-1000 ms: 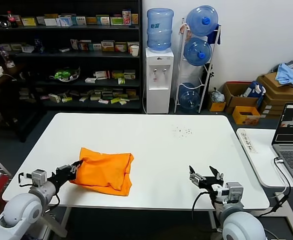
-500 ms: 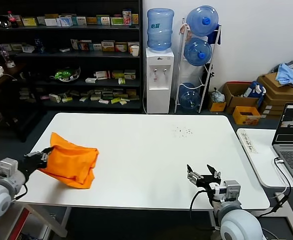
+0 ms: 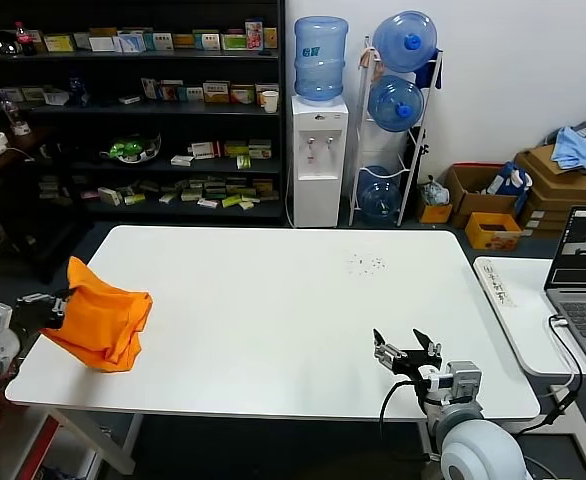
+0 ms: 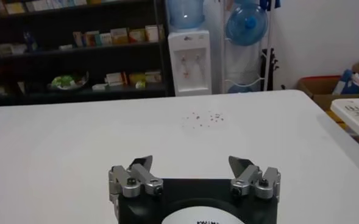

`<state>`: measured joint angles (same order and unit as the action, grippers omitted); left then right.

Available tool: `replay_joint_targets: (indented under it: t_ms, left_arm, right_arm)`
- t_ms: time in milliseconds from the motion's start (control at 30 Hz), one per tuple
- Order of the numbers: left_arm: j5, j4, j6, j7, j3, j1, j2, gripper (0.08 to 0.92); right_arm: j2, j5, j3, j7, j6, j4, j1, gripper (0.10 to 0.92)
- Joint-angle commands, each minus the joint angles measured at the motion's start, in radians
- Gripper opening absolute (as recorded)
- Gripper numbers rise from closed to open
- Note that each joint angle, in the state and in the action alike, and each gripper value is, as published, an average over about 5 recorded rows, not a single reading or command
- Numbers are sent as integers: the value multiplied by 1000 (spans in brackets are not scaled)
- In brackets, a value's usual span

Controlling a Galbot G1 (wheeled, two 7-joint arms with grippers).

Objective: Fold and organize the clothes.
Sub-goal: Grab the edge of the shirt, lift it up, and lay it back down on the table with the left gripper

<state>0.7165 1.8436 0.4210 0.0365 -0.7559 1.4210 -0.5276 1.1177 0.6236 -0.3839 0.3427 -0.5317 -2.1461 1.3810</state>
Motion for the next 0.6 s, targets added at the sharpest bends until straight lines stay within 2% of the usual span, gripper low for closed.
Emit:
replay_joint_targets:
  t_ms: [33, 133, 267, 367, 600]
  left_arm:
    - [576, 274, 38, -390, 448, -210, -139, 92]
    - [661, 265, -26, -478, 643, -362, -288, 92]
    - [660, 185, -79, -508, 808, -494, -465, 92]
    - [635, 119, -92, -510, 867, -543, -548, 92]
    - [585, 16, -107, -513, 923, -585, -647, 92]
  right_arm:
    - [6, -11, -4, 8, -5, -5, 15, 823]
    - [12, -14, -8, 14, -10, -3, 19, 823]
    - [26, -13, -13, 25, -18, 1, 20, 823]
    - [37, -12, -21, 31, -22, 3, 27, 823]
    - [57, -13, -39, 36, -22, 3, 49, 823]
